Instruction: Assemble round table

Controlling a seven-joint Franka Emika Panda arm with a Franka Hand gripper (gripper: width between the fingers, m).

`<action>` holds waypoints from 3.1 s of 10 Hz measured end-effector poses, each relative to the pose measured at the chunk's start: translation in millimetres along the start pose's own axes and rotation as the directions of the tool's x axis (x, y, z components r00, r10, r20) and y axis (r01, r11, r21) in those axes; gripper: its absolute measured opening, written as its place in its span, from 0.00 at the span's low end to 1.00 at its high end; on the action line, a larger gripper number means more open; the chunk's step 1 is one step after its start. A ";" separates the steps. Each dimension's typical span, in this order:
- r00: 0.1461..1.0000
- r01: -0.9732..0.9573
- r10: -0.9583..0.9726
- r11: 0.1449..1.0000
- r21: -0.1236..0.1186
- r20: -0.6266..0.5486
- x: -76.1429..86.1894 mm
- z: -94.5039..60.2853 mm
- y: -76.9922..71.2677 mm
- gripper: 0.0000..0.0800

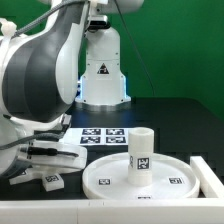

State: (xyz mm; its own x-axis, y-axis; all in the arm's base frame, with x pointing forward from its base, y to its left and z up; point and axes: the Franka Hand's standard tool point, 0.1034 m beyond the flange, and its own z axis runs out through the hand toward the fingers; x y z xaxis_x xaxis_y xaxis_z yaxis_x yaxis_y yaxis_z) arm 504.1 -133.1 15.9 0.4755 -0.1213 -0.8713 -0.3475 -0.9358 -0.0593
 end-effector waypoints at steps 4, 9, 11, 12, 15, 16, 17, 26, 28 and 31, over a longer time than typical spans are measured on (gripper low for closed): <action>1.000 0.002 -0.002 1.000 0.000 0.001 -0.4 -0.2 -0.1 0.27; 0.983 0.027 -0.027 1.000 -0.003 -0.181 -11.4 -30.2 -6.0 0.27; 0.931 0.030 -0.023 0.999 0.013 -0.364 -43.9 -27.3 -13.3 0.27; 0.887 0.032 -0.029 0.999 -0.002 -0.460 -49.6 -26.8 -16.4 0.27; 0.759 0.026 -0.034 0.999 -0.021 -0.650 -47.1 -28.6 -19.5 0.27; 0.707 0.021 -0.036 0.999 -0.029 -0.706 -46.4 -30.2 -19.8 0.27; 0.654 0.018 -0.041 0.999 -0.039 -0.755 -47.3 -32.0 -20.5 0.27; 0.031 -0.110 -0.148 0.982 -0.151 -0.988 -51.6 -10.4 -6.2 0.27; 0.076 -0.099 -0.147 0.983 -0.154 -0.986 -41.2 -3.0 -12.0 0.27; 0.112 -0.102 -0.161 0.980 -0.172 -0.981 -25.0 17.0 -12.0 0.27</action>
Offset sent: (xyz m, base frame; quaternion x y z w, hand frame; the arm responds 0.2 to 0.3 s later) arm 0.0000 0.0000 0.0000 0.0000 0.0000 0.0000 1.0000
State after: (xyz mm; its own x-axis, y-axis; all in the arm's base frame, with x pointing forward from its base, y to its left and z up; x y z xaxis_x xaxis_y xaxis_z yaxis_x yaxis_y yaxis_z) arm 482.6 -113.2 30.1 0.9017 -0.1876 0.3896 -0.2497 -0.9615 0.1148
